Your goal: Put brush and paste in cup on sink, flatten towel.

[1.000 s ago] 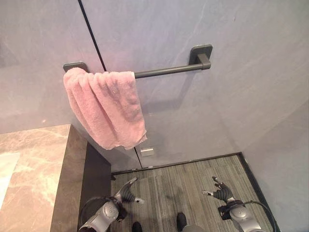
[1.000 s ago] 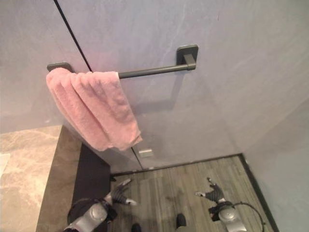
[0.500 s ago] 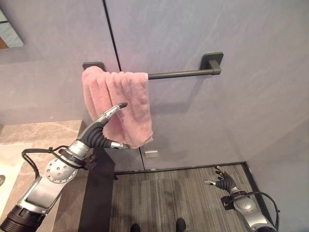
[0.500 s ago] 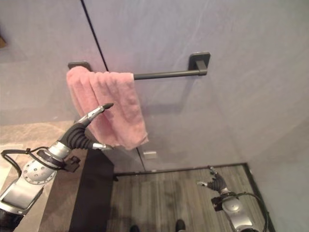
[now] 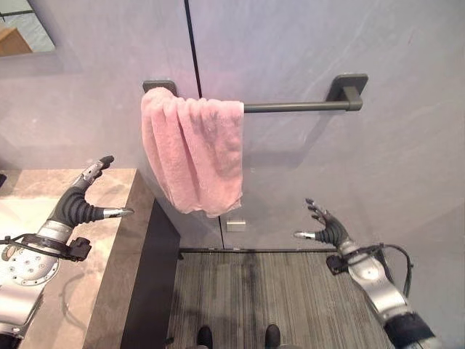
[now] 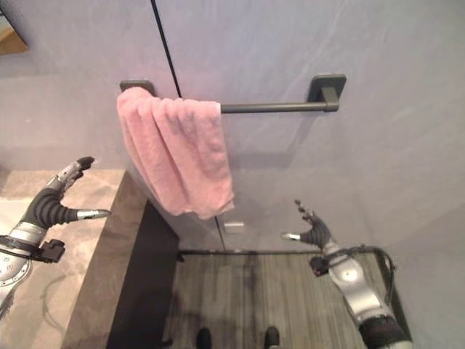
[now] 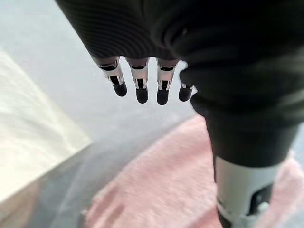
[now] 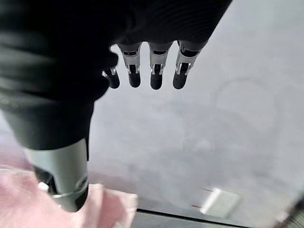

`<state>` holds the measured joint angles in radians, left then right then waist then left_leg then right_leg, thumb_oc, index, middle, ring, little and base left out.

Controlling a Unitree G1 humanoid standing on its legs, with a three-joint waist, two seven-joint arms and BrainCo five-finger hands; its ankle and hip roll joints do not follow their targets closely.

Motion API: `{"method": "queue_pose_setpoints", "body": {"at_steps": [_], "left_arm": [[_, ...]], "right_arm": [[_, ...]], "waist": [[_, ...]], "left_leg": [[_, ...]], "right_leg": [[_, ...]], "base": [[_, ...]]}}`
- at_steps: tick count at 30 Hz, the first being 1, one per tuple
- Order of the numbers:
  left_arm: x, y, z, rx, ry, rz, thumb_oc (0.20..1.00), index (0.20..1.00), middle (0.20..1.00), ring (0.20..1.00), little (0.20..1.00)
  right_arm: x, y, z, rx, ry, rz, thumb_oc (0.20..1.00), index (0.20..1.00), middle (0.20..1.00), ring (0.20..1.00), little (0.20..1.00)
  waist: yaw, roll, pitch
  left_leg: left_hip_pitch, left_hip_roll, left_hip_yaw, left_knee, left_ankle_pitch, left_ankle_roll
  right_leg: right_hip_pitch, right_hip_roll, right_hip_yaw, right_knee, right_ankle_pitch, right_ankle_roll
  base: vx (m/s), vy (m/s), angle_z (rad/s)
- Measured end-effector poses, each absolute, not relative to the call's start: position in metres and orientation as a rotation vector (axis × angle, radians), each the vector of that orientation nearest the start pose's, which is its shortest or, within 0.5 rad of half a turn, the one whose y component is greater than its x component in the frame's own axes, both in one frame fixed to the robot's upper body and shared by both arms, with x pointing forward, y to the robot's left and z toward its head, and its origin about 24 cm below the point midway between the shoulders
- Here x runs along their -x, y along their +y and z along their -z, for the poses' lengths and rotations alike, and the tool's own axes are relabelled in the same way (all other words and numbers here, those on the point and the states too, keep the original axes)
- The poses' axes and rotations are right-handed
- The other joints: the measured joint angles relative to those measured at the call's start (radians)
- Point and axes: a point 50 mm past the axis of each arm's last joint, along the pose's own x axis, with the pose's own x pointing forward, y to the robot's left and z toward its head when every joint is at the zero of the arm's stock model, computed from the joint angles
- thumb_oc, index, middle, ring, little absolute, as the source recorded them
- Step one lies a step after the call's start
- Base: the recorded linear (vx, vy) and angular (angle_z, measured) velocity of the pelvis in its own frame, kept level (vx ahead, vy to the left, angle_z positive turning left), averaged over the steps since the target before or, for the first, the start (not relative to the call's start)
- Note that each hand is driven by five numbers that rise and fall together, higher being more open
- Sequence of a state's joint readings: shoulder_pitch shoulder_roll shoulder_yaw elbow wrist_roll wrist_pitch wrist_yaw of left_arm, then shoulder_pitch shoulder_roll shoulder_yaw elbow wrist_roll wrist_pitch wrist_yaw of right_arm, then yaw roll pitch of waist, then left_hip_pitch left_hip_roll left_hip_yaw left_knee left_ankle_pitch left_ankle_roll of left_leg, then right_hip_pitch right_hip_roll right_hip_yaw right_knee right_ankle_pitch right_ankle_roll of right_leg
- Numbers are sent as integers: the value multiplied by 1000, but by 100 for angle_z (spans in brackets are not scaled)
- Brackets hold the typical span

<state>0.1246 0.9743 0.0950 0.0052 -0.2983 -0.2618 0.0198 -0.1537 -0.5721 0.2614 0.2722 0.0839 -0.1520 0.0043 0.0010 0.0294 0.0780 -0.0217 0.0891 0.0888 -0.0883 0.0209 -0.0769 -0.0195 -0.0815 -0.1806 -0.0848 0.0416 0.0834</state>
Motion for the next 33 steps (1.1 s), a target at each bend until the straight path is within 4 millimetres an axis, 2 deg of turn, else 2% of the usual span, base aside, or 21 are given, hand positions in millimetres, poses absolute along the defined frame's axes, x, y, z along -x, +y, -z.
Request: {"method": "queue_pose_setpoints", "body": {"at_steps": [2,5,8,15,21,26,33], "left_arm": [[-244,311,-143,-681,-180,-5,1000,1000,1000,1000,1000],[-261,301,-149,-666,-210,26,1000,1000,1000,1000,1000],[-277,293,-145,-628,-187,54,1000,1000,1000,1000,1000],[-307,285,-172,-612,-245,47,1000,1000,1000,1000,1000],[-322,292,-192,-648,-263,-13,1000,1000,1000,1000,1000],[-327,288,-194,-659,-269,-8,1000,1000,1000,1000,1000],[-334,278,-200,-681,-282,18,1000,1000,1000,1000,1000]], "right_arm": [[-281,-215,-48,545,19,-216,1000,1000,1000,1000,1000],[-292,-211,-61,569,-26,-230,1000,1000,1000,1000,1000],[-304,-193,-72,591,-67,-288,1000,1000,1000,1000,1000],[-327,-167,-101,550,-143,-348,1000,1000,1000,1000,1000],[-340,-137,-126,542,-223,-430,1000,1000,1000,1000,1000],[-345,-122,-139,518,-261,-461,1000,1000,1000,1000,1000],[-346,-113,-140,468,-255,-493,1000,1000,1000,1000,1000]], "waist": [[17,4,2],[18,4,3],[17,3,5],[11,-29,43],[13,-49,67],[12,-69,87],[13,-82,97]], "left_leg": [[-7,-2,-4,0,0,0],[-40,-7,-27,0,10,1],[-51,-7,-26,0,11,1],[-67,-7,-24,0,12,0],[-100,-8,-11,0,15,1],[-123,-8,3,1,18,2],[-128,-9,-4,1,19,2]], "right_leg": [[-4,-2,-4,0,0,0],[-27,-6,-24,0,1,1],[-39,-7,-23,0,3,1],[-55,-6,-20,0,3,0],[-97,-7,-6,0,15,-1],[-125,-7,6,0,22,-3],[-125,-9,6,0,22,-3]], "base": [[-49,23,7],[-3,21,20],[-2,6,2],[-2,4,0],[0,22,-6],[10,17,-7],[18,10,4]]}}
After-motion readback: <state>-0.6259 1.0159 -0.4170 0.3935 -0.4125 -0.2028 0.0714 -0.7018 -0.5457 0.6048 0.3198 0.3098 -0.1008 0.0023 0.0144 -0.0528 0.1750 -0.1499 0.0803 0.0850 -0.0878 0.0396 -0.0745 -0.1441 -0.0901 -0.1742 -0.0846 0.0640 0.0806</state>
